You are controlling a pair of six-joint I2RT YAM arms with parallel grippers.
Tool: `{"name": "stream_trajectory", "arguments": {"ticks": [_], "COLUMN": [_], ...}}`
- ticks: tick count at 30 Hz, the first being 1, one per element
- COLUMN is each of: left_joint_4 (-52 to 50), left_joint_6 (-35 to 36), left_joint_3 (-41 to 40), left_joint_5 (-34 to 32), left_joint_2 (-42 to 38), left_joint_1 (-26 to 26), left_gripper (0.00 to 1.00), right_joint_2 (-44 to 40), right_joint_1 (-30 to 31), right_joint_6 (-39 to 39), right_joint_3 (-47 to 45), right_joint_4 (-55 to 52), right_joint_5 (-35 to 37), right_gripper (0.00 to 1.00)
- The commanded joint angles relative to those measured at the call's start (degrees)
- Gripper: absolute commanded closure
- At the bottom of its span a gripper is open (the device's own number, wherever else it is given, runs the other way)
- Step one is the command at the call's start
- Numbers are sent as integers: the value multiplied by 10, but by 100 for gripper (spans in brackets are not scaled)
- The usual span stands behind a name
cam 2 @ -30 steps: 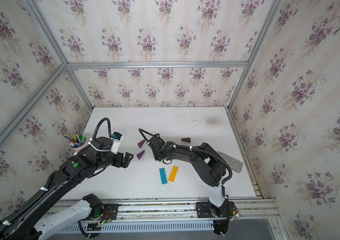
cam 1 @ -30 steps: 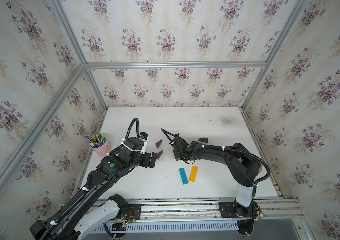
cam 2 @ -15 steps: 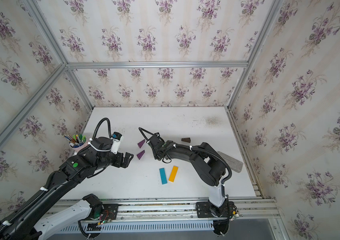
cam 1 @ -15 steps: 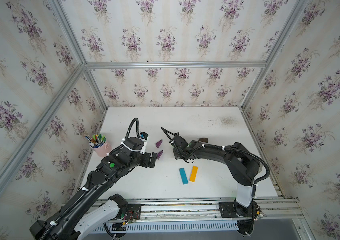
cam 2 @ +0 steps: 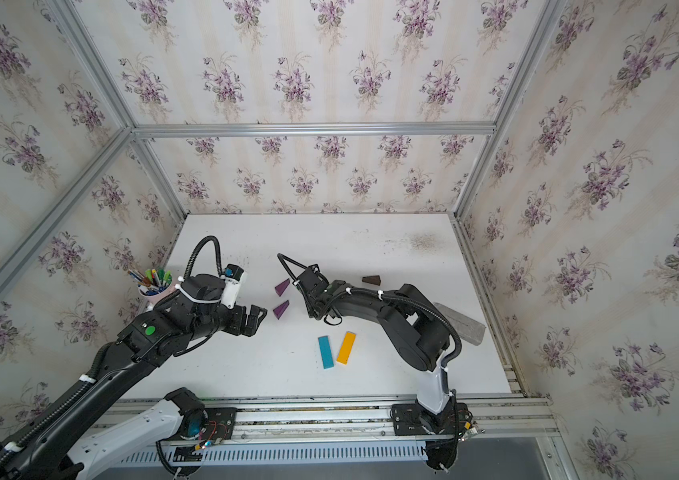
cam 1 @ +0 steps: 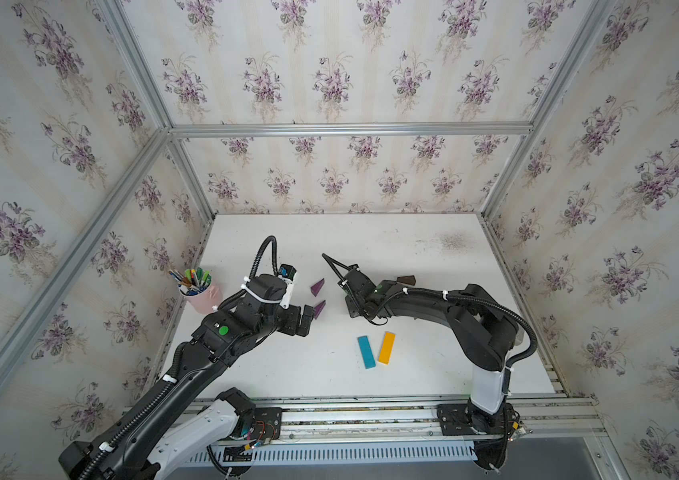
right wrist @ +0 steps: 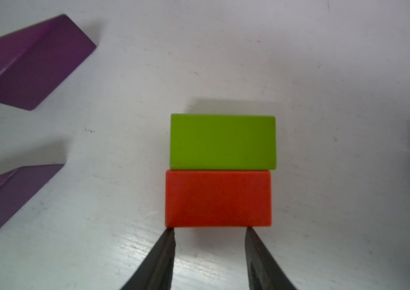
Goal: Assemble a small pinwheel with building blocks
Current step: Assemble the building block at the center of the board.
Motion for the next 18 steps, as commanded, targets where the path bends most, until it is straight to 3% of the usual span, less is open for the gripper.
{"name": "stream_trajectory", "arguments": {"ticks": [1,13,18], "left_joint_4": [-2,-2,-1], "left_joint_6": [-2,-2,-3], "left_joint_3": [0,0,0], "left_joint_5": [4,10,3], "left_joint_2": [1,-1,8], "left_joint_1": [0,0,0], "left_gripper": [1,1,1], "right_joint_2": [5,9,-42], "right_joint_1": [-1,-1,-1], "right_joint_6": [12,21,24], "right_joint_3": [5,20,-11], "right_joint_4": [5,9,18], "right_joint_5": [4,-3,-1], "right_gripper": [53,53,52]}}
